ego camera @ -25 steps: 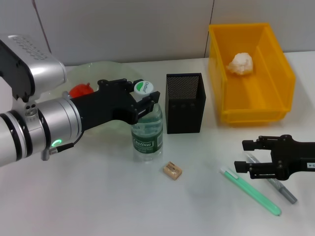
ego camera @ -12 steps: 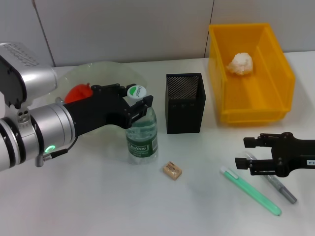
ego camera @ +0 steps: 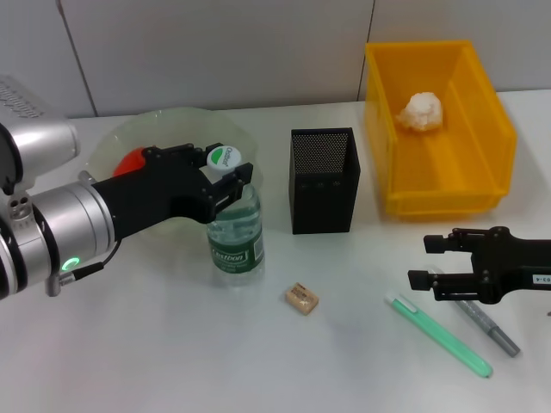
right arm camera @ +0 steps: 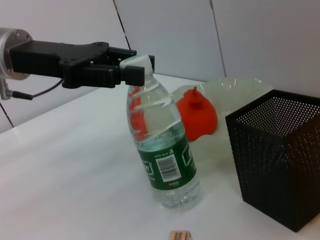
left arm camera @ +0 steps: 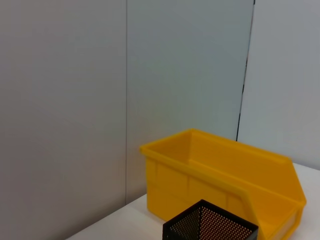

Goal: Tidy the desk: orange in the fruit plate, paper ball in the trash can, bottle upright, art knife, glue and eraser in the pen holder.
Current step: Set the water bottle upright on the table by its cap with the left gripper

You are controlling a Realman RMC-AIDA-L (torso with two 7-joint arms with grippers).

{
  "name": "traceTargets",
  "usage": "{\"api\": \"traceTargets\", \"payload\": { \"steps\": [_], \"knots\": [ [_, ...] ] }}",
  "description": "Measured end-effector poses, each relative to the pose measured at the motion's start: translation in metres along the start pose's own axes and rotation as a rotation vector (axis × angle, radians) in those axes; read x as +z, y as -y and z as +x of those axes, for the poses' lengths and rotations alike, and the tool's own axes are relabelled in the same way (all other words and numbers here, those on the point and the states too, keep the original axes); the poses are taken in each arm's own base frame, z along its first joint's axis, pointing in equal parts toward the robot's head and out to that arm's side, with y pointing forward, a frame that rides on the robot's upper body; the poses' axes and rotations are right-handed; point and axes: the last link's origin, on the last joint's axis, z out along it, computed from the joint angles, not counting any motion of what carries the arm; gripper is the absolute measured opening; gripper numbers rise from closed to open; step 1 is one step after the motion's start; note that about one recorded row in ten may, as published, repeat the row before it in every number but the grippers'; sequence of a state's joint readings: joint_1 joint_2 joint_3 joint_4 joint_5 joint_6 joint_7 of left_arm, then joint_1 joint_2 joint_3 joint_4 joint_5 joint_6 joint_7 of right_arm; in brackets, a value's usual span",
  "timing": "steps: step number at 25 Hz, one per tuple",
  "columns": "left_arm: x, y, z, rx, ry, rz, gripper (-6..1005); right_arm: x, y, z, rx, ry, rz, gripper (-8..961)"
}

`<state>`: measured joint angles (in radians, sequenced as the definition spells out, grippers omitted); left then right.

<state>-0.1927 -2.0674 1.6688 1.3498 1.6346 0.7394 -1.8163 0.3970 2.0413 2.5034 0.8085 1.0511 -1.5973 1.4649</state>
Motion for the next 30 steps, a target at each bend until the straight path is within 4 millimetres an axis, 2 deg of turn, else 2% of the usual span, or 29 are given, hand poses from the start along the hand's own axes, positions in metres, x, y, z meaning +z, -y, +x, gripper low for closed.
{"api": "traceTargets", "payload": {
  "steps": [17,30],
  "knots": [
    [-0.015,0.009,-0.010,-0.026,0.007,0.049,506,0.006,0.005,-0.005,0.002,0.005,0.029,752],
    [-0.035,0.013,-0.016,-0.043,0.005,0.084,520,0.008,0.007,-0.004,0.009,0.007,0.045,752]
  ]
}}
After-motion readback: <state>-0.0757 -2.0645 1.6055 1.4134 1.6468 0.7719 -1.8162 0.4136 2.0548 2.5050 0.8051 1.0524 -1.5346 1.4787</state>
